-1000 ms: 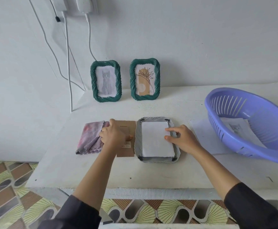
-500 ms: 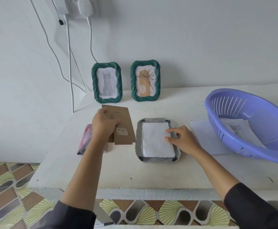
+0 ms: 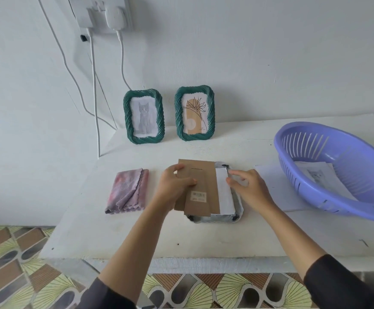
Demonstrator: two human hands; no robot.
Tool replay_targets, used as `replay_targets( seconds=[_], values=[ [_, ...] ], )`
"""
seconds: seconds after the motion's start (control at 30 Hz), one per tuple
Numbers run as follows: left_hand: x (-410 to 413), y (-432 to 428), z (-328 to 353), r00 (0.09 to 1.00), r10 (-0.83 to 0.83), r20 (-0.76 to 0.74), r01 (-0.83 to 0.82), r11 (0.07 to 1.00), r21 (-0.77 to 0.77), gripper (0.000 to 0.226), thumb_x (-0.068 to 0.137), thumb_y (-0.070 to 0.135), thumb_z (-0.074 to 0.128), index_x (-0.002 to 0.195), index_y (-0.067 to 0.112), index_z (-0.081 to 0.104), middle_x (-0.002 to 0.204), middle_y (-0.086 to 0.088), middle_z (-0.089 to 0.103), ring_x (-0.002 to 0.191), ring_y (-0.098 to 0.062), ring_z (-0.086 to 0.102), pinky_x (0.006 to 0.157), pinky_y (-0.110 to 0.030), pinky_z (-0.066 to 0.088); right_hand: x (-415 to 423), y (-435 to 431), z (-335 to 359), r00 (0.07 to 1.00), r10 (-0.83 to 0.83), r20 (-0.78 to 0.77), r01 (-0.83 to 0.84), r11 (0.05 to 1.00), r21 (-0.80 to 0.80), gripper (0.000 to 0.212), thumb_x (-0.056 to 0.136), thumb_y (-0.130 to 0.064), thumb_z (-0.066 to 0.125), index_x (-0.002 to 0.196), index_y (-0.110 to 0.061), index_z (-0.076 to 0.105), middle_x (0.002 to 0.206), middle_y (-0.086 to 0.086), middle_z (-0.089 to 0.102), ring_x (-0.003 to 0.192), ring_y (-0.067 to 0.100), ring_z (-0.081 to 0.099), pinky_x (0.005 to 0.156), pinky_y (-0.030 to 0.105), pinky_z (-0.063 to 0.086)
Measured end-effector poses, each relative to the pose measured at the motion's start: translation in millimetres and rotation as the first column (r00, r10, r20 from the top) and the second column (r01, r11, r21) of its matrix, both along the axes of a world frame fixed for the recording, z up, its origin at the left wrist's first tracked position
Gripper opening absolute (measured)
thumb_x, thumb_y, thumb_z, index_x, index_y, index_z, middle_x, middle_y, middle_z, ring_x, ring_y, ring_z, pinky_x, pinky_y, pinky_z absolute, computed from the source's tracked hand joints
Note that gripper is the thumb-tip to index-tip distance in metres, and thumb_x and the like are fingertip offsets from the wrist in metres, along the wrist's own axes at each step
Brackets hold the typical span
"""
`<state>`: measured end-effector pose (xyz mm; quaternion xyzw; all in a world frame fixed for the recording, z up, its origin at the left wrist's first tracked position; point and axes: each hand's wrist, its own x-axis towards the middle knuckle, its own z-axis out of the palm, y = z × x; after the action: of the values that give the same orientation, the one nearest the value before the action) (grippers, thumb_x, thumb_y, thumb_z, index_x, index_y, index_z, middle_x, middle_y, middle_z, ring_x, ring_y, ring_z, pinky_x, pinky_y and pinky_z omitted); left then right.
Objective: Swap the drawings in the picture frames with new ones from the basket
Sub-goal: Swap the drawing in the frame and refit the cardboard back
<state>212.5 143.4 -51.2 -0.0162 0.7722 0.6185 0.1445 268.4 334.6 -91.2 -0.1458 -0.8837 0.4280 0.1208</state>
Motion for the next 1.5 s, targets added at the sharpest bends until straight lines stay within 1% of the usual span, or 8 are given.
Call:
replay_targets(
  seconds=[0.07, 0.33, 0.63, 1.03, 1.13, 1.23, 1.33, 1.5],
  values=[
    [4, 11, -5, 1.000, -0.028, -0.005, 0.028, 1.000, -0.011, 0.058, 0.076, 0.002, 0.070, 0.128, 0.014, 0.049, 0.112, -0.014, 0.058, 0.091, -0.028, 0.061, 0.064, -0.030, 0.053, 5, -3, 7, 1.000, -0.010, -0.029, 0.008, 0.998, -0.062, 0.027, 0.089, -0.031, 0.056, 0.113, -0.022, 0.065, 0.097, -0.001, 0.056, 0.079, 0.000, 0.049, 0.079, 0.022, 0.035],
    [3, 42, -15, 0.998, -0.058, -0.003, 0.058, 0.994, -0.089, 0.062, 0.073, 0.005, 0.073, 0.129, 0.009, 0.046, 0.125, -0.015, 0.055, 0.110, -0.031, 0.058, 0.093, -0.043, 0.051, 7, -6, 10, 0.997, -0.016, 0.081, 0.024, 0.995, -0.099, 0.032, 0.086, -0.015, 0.061, 0.117, -0.014, 0.063, 0.106, 0.012, 0.068, 0.097, 0.020, 0.061, 0.080, 0.022, 0.039],
    [-2, 46, -21, 0.998, -0.058, -0.023, 0.052, 0.978, -0.201, 0.060, 0.077, 0.010, 0.071, 0.131, 0.008, 0.045, 0.127, -0.013, 0.053, 0.113, -0.028, 0.055, 0.093, -0.035, 0.049, 3, -11, 15, 0.993, -0.028, 0.115, 0.035, 0.997, -0.064, 0.030, 0.085, -0.009, 0.058, 0.114, -0.013, 0.066, 0.108, 0.010, 0.069, 0.093, 0.015, 0.060, 0.074, 0.017, 0.036],
    [1, 45, -17, 0.997, -0.069, -0.041, 0.053, 0.949, -0.310, 0.055, 0.079, 0.016, 0.069, 0.128, 0.008, 0.045, 0.126, -0.011, 0.054, 0.113, -0.026, 0.055, 0.089, -0.031, 0.045, -6, -11, 19, 0.972, -0.028, 0.231, 0.035, 0.999, -0.024, 0.033, 0.084, -0.012, 0.057, 0.116, -0.012, 0.065, 0.120, 0.008, 0.065, 0.113, 0.022, 0.059, 0.091, 0.027, 0.044],
    [3, 43, -14, 0.991, -0.116, -0.060, 0.085, 0.922, -0.377, 0.048, 0.080, 0.018, 0.067, 0.122, 0.006, 0.048, 0.125, -0.012, 0.055, 0.112, -0.026, 0.053, 0.087, -0.030, 0.043, -9, -12, 21, 0.964, -0.038, 0.263, 0.039, 0.999, 0.001, 0.034, 0.084, -0.011, 0.056, 0.117, -0.013, 0.064, 0.124, 0.006, 0.064, 0.115, 0.023, 0.057, 0.091, 0.026, 0.043],
    [6, 42, -10, 0.976, -0.184, -0.112, 0.111, 0.875, -0.472, 0.022, 0.083, 0.019, 0.063, 0.102, 0.008, 0.056, 0.122, -0.014, 0.058, 0.105, -0.025, 0.053, 0.086, -0.030, 0.044, -12, -14, 23, 0.953, -0.050, 0.299, 0.035, 0.998, 0.054, 0.035, 0.084, -0.012, 0.056, 0.118, -0.016, 0.064, 0.125, 0.004, 0.063, 0.115, 0.024, 0.057, 0.087, 0.026, 0.043],
    [9, 43, -8, 0.960, -0.226, -0.163, 0.097, 0.819, -0.565, 0.040, 0.085, 0.022, 0.059, 0.116, -0.001, 0.053, 0.121, -0.017, 0.058, 0.113, -0.030, 0.052, 0.089, -0.032, 0.042, -13, -16, 25, 0.945, -0.069, 0.320, 0.042, 0.995, 0.091, 0.033, 0.083, -0.012, 0.055, 0.114, -0.016, 0.066, 0.122, 0.005, 0.064, 0.111, 0.027, 0.059, 0.086, 0.029, 0.046],
    [13, 41, -10, 0.941, -0.279, -0.193, 0.093, 0.759, -0.644, 0.040, 0.089, 0.026, 0.055, 0.116, -0.003, 0.050, 0.121, -0.019, 0.054, 0.117, -0.033, 0.045, 0.096, -0.036, 0.037, -14, -20, 25, 0.939, -0.102, 0.329, 0.064, 0.990, 0.124, 0.034, 0.083, -0.010, 0.052, 0.113, -0.018, 0.066, 0.120, 0.006, 0.065, 0.107, 0.029, 0.060, 0.081, 0.028, 0.047]
  ],
)
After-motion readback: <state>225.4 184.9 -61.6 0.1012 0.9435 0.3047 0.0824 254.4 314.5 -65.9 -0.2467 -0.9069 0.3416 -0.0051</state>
